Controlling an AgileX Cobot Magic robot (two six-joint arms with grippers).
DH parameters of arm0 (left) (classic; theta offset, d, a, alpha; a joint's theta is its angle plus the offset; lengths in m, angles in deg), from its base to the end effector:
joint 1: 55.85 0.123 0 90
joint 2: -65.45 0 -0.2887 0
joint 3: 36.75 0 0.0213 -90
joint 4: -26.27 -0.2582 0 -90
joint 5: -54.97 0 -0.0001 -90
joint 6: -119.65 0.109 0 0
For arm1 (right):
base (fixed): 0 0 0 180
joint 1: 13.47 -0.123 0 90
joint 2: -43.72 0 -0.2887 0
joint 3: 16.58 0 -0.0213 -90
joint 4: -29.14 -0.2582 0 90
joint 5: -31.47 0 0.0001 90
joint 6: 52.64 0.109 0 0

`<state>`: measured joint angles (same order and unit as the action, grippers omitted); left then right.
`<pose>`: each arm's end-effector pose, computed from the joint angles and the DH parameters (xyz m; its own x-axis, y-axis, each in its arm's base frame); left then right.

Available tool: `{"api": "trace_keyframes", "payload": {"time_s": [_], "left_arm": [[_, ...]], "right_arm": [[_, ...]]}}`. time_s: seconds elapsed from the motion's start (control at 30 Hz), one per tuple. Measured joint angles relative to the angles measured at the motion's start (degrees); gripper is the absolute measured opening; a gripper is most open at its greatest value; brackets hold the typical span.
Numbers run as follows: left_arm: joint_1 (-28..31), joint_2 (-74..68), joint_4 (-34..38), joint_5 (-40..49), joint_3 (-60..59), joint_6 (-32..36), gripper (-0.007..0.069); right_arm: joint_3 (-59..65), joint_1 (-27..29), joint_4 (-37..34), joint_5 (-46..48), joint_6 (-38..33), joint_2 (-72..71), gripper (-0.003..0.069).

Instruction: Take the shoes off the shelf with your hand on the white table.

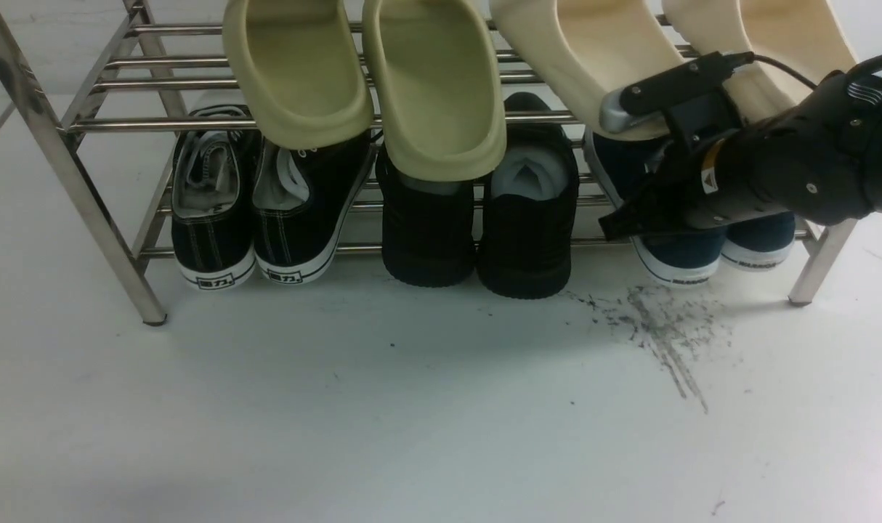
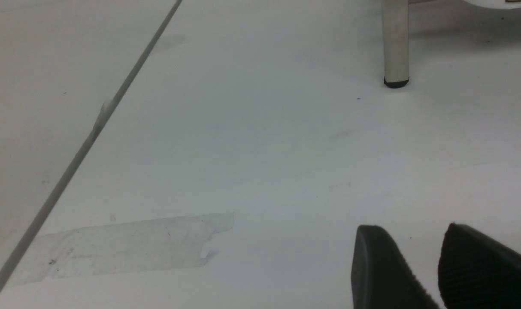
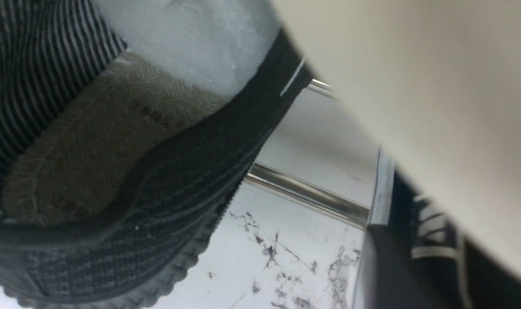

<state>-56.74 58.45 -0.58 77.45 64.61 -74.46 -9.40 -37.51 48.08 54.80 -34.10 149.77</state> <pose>0.0728 0.0177 0.1695 -0.2977 0.1919 -0.9352 -0.0959 0.9686 0.2293 0.3722 0.1507 0.2411 -0.6563 -0.2728 -0.7034 -0.3096 0.9476 -0.0787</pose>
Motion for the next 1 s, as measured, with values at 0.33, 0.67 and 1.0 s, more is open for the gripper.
{"api": "trace_keyframes", "payload": {"time_s": [0.33, 0.67, 1.0], "left_arm": [[0.0, 0.0, 0.0, 0.0, 0.0, 0.0, 0.0242], [0.0, 0.0, 0.0, 0.0, 0.0, 0.0, 0.0239], [0.0, 0.0, 0.0, 0.0, 0.0, 0.0, 0.0239]], "right_arm": [[0.0, 0.0, 0.9, 4.2, 0.0, -2.1, 0.0046], [0.1, -0.1, -3.2, 16.1, -0.3, -12.1, 0.0046], [0.1, -0.1, -16.3, 28.8, -10.2, -21.0, 0.0046]]}}
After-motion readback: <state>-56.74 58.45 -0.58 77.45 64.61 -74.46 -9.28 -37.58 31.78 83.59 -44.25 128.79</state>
